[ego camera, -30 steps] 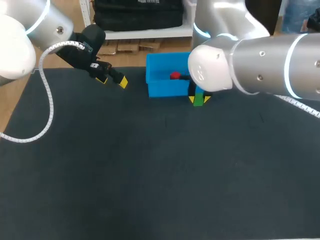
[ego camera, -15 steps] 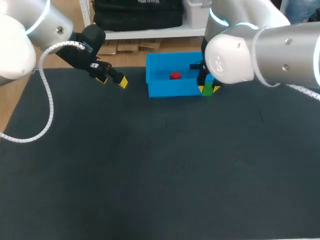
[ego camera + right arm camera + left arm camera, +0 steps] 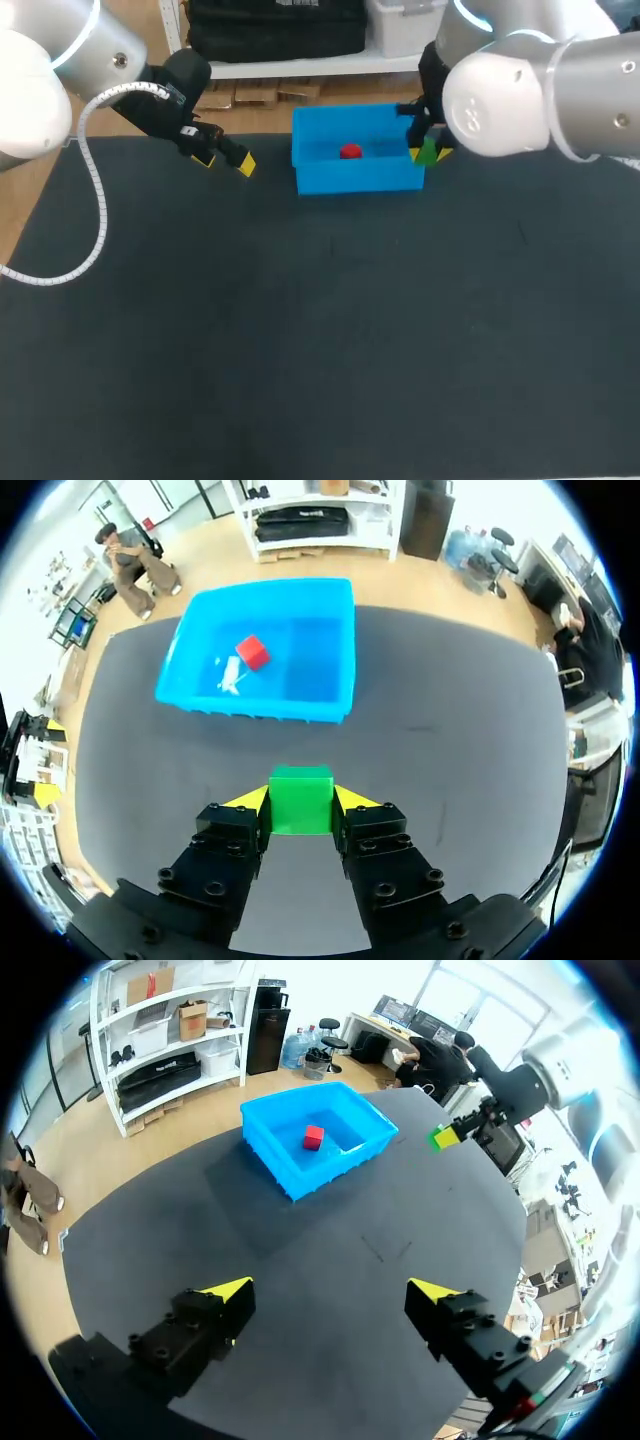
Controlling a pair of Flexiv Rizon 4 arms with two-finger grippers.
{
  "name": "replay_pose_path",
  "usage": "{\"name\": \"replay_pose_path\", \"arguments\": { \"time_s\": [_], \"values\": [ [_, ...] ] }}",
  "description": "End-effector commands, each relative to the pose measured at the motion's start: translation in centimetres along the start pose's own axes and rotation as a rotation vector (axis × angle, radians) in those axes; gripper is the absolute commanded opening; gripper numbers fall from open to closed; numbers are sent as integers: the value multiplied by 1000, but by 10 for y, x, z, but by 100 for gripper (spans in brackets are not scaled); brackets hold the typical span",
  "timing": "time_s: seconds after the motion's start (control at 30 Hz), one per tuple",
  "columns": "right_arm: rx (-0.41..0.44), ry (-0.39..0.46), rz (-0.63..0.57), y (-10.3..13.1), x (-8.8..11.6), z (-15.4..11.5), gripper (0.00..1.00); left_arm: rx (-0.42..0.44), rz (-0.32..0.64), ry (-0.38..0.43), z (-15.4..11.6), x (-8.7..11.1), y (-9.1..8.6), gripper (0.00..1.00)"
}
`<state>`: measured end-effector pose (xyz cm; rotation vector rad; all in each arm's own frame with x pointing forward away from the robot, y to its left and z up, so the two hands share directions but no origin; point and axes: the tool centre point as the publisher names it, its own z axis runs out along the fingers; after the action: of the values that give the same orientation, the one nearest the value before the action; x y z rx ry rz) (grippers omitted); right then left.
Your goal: Use the left arm to pick the red cube and place it into the blue plastic box first, then use the right arm to grasp the green cube and put it into the same blue plastic box after the first action is fully finished.
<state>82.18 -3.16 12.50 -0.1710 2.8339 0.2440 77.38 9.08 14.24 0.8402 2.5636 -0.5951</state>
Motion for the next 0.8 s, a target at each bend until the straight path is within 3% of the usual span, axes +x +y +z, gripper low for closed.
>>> {"name": "replay_pose_path", "arguments": {
  "time_s": [0.03, 0.37, 0.8],
  "values": [
    [-11, -26, -14, -3, -2, -9, 0, 2, 2, -6, 0, 2, 0, 100],
    [-29, -71, -76, 1, -25, -21, 0, 2, 2, -6, 0, 2, 0, 100],
    [-58, -120, -169, 8, -55, -16, 0, 2, 2, -6, 0, 2, 0, 100]
  ]
}}
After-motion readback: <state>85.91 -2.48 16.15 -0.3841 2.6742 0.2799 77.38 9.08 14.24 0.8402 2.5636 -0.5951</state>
